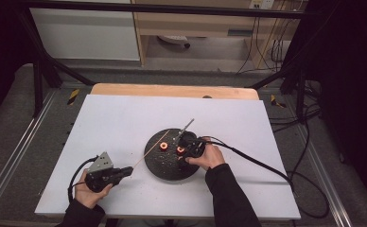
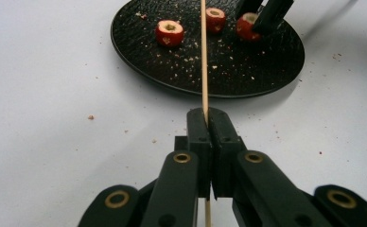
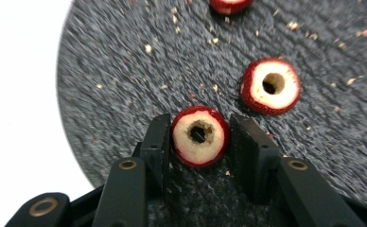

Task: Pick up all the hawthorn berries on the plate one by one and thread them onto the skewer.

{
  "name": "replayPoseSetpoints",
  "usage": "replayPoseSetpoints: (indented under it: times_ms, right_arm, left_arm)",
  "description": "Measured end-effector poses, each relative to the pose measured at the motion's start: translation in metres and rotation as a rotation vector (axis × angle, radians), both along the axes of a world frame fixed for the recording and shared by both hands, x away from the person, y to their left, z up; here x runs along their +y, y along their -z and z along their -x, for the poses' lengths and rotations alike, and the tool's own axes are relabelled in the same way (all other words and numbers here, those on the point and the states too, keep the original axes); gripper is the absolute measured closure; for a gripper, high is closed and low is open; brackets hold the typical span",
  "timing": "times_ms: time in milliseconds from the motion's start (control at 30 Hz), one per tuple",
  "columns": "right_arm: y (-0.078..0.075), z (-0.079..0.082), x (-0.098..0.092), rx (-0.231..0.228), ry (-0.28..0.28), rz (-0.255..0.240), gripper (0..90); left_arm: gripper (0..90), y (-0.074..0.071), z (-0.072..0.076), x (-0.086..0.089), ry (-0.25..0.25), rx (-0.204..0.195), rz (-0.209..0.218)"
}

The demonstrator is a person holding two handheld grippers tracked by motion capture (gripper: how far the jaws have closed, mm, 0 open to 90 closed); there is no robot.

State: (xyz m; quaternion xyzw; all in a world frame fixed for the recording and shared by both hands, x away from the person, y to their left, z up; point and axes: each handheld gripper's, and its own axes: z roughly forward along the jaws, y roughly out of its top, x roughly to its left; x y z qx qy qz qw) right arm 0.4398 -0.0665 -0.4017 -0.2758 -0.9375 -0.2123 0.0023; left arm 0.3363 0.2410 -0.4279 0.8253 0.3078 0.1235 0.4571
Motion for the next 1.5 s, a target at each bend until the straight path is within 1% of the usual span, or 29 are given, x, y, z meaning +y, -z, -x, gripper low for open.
replayPoseSetpoints:
  times_ms: [100, 200, 367, 400, 433, 633, 767, 833, 933, 1100, 1300, 1500]
  right_arm:
    - [-0.009, 0.004, -0.005, -0.023, 0.017, -0.040, 60.9]
    - [-0.017, 0.009, -0.010, -0.047, 0.046, -0.065, 60.9]
    - [-0.023, 0.017, -0.020, -0.070, 0.102, -0.149, 60.9]
    - [-0.024, 0.019, -0.025, -0.083, 0.128, -0.187, 61.0]
    - [-0.024, 0.019, -0.025, -0.083, 0.128, -0.187, 61.0]
    - [-0.024, 0.023, -0.040, -0.124, 0.220, -0.327, 61.1]
    - [-0.023, 0.028, -0.048, -0.142, 0.284, -0.450, 61.1]
    - [-0.023, 0.030, -0.050, -0.147, 0.314, -0.497, 61.2]
    - [-0.021, 0.034, -0.055, -0.153, 0.361, -0.584, 61.2]
    - [-0.017, 0.038, -0.060, -0.164, 0.432, -0.705, 61.3]
    - [-0.010, 0.042, -0.062, -0.178, 0.512, -0.833, 61.3]
    - [-0.006, 0.045, -0.059, -0.206, 0.582, -0.922, 61.3]
  left_arm:
    - [88.4, 0.000, 0.001, 0.000, -0.003, -0.002, 0.001]
    - [88.3, 0.001, 0.001, -0.001, -0.003, -0.002, 0.000]
    - [88.4, 0.001, 0.002, -0.001, -0.006, -0.007, 0.006]
    - [88.4, 0.001, 0.002, -0.001, -0.007, -0.007, 0.007]
    - [88.4, 0.001, 0.002, -0.001, -0.009, -0.009, 0.010]
    - [88.4, 0.002, 0.002, -0.001, -0.012, -0.010, 0.013]
    - [88.4, 0.002, 0.003, -0.002, -0.016, -0.010, 0.018]
    - [88.4, 0.003, 0.003, -0.002, -0.018, -0.010, 0.024]
    - [88.4, 0.003, 0.004, -0.002, -0.022, -0.014, 0.029]
    - [88.4, 0.003, 0.005, -0.002, -0.027, -0.017, 0.042]
    - [88.3, 0.002, 0.006, -0.003, -0.035, -0.021, 0.052]
    - [88.3, 0.002, 0.006, -0.004, -0.045, -0.023, 0.067]
